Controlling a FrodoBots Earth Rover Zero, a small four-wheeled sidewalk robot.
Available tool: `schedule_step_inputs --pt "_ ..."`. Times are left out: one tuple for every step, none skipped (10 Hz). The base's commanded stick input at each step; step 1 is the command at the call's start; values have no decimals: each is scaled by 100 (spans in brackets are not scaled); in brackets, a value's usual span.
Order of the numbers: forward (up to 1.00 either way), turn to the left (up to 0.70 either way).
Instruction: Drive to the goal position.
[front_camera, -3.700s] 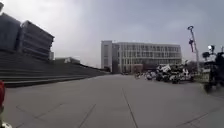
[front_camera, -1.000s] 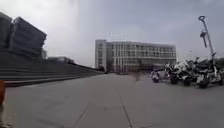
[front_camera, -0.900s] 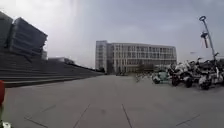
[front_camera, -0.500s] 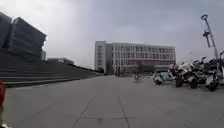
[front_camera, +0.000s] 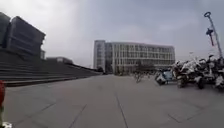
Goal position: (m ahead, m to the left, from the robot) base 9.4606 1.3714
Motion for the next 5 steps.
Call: schedule_step_inputs --pt "85 0" --pt "85 0" --pt "85 0" --pt "85 0" --pt "85 0"
